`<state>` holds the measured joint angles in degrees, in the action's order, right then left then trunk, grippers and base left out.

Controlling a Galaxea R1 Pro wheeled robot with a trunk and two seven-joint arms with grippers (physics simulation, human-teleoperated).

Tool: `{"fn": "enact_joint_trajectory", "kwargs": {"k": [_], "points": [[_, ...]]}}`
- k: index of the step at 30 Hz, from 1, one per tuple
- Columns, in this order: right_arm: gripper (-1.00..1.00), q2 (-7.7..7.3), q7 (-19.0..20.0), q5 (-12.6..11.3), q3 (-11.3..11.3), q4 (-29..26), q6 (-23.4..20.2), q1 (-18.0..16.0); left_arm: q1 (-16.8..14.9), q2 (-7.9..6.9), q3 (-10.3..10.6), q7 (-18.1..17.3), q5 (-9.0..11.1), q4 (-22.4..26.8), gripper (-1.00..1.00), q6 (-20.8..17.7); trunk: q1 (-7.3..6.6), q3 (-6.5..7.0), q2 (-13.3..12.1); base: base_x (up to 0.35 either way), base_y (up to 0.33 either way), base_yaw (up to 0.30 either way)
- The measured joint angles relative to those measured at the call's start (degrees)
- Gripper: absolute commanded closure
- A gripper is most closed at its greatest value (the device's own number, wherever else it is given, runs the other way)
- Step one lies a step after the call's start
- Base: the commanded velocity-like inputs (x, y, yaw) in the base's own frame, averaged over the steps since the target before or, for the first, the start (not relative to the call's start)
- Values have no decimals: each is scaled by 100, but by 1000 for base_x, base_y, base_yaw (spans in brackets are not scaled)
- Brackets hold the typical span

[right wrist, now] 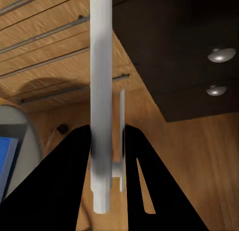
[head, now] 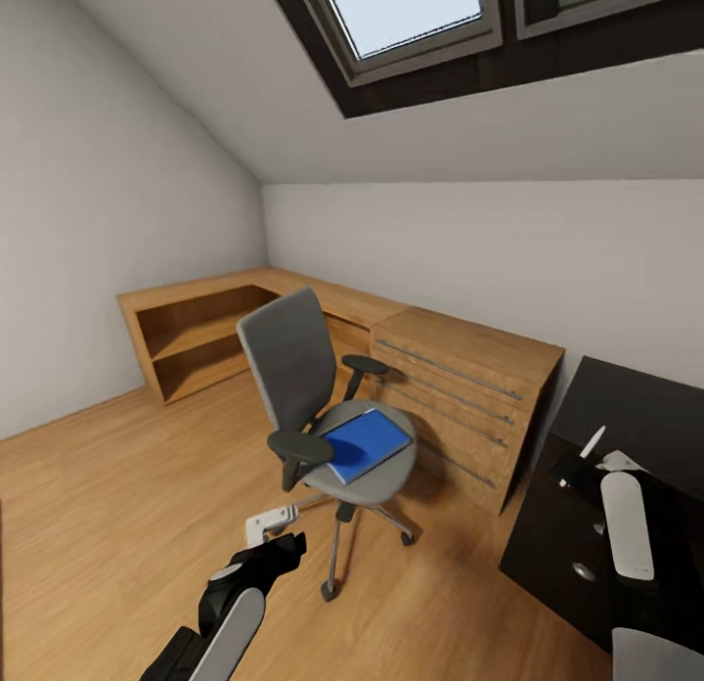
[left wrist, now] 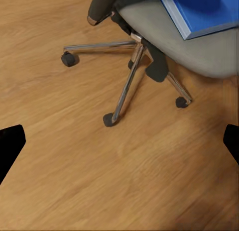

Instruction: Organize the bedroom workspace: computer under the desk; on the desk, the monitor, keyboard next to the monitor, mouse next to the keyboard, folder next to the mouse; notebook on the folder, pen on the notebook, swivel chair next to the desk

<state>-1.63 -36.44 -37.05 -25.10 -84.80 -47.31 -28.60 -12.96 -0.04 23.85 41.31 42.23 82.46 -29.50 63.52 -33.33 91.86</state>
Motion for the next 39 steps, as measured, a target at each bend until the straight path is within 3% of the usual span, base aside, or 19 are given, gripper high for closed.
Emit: {"fn": "enact_joint_trajectory", "kwargs": {"k": [13,15,16,19,20,22,28,32,35,39], "points": [[100,-9,6,-195,-230,11,3,0,0,2,407,15,-35,0,-100,10,0,0,0,319,-25,-9],[100,-10,4,-196,-232,9,3,0,1,-1,508,18,-103,0,-100,10,0,0,0,320,-138,0],[100,-12,3,-191,-284,5,-3,0,1,-1,704,27,-414,0,-100,13,0,0,0,319,-148,0],[100,-33,3,-197,-407,10,-9,0,1,2,784,29,-633,-3,-100,11,0,0,0,319,-151,0],[100,-61,3,-204,-442,11,-11,-1,1,3,816,30,-671,-5,-100,12,0,0,0,318,-158,0],[100,-221,3,-403,-505,18,-102,0,1,-1,1067,30,-738,-8,-100,21,0,0,0,313,-169,0],[100,-529,3,-727,-613,390,-156,-1,2,0,1325,31,-750,-29,-100,111,0,0,0,282,-213,0],[100,-766,0,-754,-634,766,-140,-5,2,12,1530,36,-768,-115,-100,124,0,0,0,262,-239,0],[100,-875,1,-764,-633,1005,-120,-11,2,12,1572,63,-771,-120,-100,125,0,0,0,261,-241,0],[100,-1000,2,-764,-634,1224,-102,-20,2,13,1804,321,-763,-122,-100,134,0,0,0,260,-241,0]]}}
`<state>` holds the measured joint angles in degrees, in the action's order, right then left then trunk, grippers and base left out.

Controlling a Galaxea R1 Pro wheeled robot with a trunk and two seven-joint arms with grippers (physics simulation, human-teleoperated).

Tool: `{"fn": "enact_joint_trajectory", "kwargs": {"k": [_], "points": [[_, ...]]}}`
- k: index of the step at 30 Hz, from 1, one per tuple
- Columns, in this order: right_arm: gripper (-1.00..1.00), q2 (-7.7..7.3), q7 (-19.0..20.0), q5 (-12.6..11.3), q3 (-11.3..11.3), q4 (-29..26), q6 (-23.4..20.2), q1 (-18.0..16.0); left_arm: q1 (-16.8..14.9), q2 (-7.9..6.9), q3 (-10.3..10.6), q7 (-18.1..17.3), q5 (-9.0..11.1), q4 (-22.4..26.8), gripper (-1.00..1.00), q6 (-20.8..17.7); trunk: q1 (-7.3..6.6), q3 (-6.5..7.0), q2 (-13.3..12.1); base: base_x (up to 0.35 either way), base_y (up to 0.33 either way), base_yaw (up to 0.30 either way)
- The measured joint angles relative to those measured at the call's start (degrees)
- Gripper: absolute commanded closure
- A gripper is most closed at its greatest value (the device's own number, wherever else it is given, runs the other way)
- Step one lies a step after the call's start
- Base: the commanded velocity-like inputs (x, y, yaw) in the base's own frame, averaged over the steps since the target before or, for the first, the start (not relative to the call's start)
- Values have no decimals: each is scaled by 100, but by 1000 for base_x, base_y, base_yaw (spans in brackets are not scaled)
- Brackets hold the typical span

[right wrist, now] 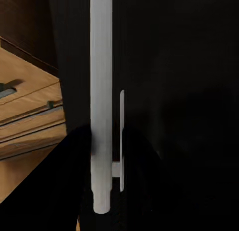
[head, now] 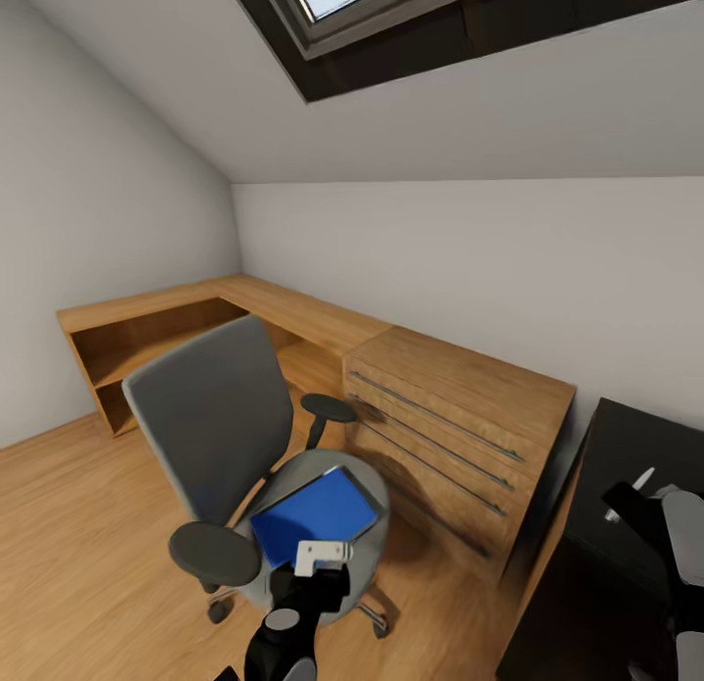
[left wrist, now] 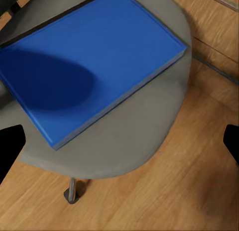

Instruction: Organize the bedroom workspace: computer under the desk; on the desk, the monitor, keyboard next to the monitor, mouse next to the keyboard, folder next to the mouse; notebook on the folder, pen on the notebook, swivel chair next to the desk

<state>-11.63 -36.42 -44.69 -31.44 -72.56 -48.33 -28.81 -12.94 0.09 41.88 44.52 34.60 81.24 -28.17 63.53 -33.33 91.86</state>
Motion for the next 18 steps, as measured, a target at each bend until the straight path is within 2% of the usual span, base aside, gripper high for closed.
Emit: {"fn": "enact_joint_trajectory", "kwargs": {"k": [5,9,13,18], "points": [[100,-52,0,-2,-1,124,9,-8,0,0,249,130,11,0,-100,159,0,0,0,244,-228,0],[100,-62,0,2,-1,241,21,-14,0,0,308,154,12,-1,-100,285,0,0,0,261,-183,0],[100,-68,-10,10,-1,535,31,-36,0,0,333,151,29,2,-100,325,2,0,0,97,-59,0],[100,-260,-37,12,-1,861,17,-48,0,0,330,138,55,40,-100,322,3,0,0,15,-9,0]]}}
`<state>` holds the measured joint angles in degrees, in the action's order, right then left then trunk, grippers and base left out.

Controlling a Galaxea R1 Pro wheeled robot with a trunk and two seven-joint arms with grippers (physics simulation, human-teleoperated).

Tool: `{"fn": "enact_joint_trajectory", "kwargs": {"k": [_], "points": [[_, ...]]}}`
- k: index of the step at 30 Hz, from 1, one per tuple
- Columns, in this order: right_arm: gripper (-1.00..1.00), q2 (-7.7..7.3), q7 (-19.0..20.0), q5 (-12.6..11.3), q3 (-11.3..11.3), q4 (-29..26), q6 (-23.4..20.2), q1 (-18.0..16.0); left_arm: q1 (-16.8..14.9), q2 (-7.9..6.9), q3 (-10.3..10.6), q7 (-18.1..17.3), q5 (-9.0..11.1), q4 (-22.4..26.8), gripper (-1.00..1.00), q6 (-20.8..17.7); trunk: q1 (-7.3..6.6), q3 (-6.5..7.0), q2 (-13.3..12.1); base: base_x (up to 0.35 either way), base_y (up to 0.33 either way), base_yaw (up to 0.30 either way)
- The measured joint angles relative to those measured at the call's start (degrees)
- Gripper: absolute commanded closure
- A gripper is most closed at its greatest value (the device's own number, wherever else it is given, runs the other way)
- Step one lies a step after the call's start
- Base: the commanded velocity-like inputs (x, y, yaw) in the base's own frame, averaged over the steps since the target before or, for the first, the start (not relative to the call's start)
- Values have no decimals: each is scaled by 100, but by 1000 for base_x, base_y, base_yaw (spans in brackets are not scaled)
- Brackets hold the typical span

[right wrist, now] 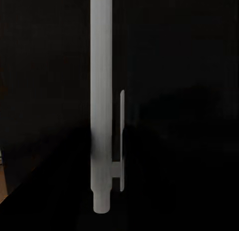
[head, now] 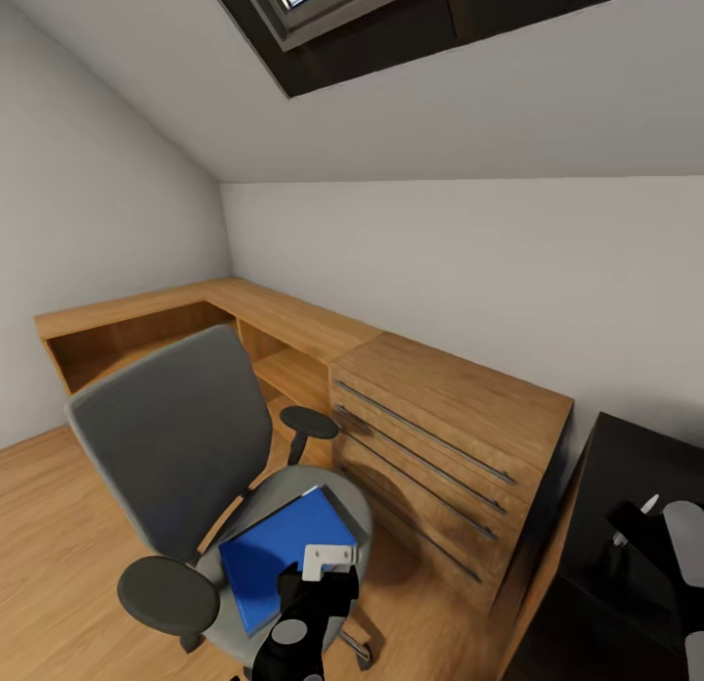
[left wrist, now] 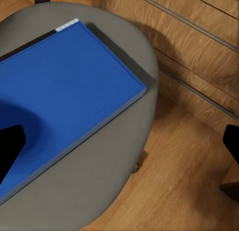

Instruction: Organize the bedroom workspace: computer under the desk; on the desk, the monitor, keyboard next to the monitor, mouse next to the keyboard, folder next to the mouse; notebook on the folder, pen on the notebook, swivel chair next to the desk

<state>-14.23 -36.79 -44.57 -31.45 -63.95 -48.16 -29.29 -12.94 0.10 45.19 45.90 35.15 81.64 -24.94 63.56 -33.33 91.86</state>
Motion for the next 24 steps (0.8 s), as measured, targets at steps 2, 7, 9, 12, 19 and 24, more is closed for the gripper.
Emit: {"fn": "enact_joint_trajectory", "kwargs": {"k": [2,7,9,12,19,24], "points": [[100,-47,-3,-3,0,97,-1,-20,0,0,-1,-1,2,6,-100,0,0,0,0,3,-2,0],[100,-155,-5,-10,1,364,0,-116,0,-8,-2,-1,5,14,-100,3,0,0,0,0,0,0],[100,-160,-4,-19,1,376,3,-121,0,-8,-1,-1,5,14,-100,5,0,0,0,0,0,0],[100,-163,-5,-7,0,386,-1,-136,0,-9,-1,-1,5,15,-100,6,0,0,0,0,0,0],[-100,-160,-8,-22,1,388,13,-144,0,-17,-9,-1,6,13,-100,5,0,0,0,0,0,0],[-100,-160,-8,-21,1,388,13,-144,0,-17,-14,-1,6,12,-100,4,0,0,0,0,0,0]]}}
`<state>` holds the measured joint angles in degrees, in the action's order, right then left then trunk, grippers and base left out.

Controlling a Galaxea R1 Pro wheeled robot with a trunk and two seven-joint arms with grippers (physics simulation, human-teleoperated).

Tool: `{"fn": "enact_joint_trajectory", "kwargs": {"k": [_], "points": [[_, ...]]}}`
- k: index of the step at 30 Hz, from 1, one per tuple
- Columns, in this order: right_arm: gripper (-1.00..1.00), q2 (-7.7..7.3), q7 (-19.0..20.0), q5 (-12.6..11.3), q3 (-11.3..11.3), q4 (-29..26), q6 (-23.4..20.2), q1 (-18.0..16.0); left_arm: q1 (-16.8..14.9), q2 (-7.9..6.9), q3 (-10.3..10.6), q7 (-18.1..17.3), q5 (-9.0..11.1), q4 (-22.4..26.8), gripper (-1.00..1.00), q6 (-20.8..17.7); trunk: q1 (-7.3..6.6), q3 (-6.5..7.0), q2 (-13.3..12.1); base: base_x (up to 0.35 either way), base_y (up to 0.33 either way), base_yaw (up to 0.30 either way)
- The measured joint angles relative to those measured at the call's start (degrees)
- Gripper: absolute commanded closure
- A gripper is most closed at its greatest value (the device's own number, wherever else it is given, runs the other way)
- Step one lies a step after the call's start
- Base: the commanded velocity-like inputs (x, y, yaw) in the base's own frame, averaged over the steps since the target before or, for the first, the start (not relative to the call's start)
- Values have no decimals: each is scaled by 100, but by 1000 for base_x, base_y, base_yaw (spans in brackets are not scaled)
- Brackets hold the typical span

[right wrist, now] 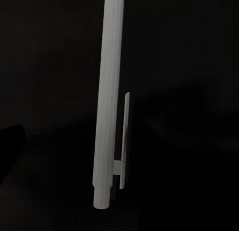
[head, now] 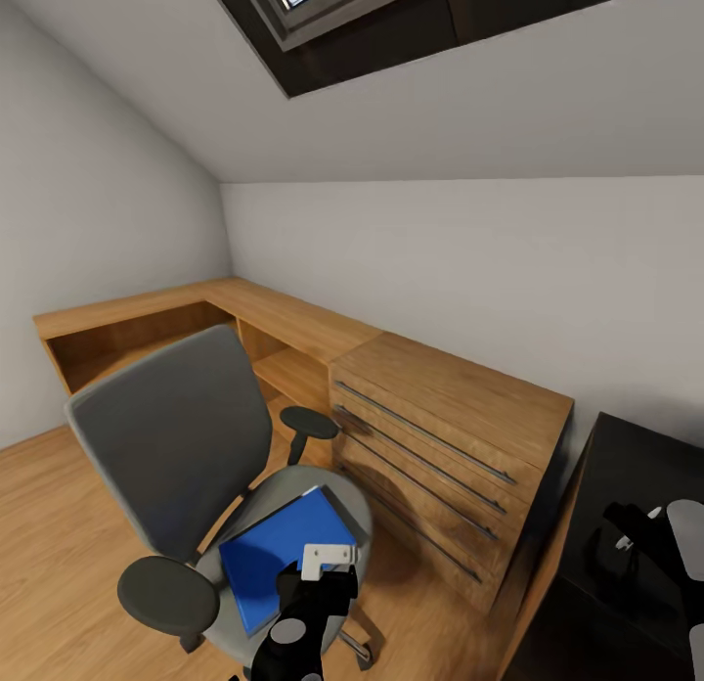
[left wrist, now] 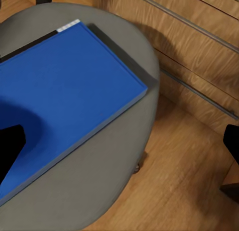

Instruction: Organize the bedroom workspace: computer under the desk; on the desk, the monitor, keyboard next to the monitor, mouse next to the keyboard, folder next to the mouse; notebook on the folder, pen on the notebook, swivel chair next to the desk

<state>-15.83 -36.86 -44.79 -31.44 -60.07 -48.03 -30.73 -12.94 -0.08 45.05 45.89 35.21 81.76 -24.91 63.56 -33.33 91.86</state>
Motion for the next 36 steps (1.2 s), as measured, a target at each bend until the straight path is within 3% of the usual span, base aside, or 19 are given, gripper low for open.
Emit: {"fn": "enact_joint_trajectory", "kwargs": {"k": [12,22,26,31,36], "points": [[-100,9,0,-5,-19,-94,-3,0,0,0,-22,0,0,-9,-100,-2,0,0,0,0,0,0],[-100,45,-17,20,-50,-654,-19,1,0,0,-23,0,0,-17,-100,1,0,0,0,0,0,0],[-100,205,-13,18,-48,-1070,-18,7,0,0,-24,0,0,-18,-100,2,0,0,0,0,0,0],[-100,658,-7,44,-42,-1932,-1,35,0,-7,-39,0,0,-13,-100,5,0,0,0,0,0,0],[-100,838,26,21,-30,-2153,0,49,0,-13,-56,5,-1,-7,-100,5,0,0,0,0,0,0]]}}
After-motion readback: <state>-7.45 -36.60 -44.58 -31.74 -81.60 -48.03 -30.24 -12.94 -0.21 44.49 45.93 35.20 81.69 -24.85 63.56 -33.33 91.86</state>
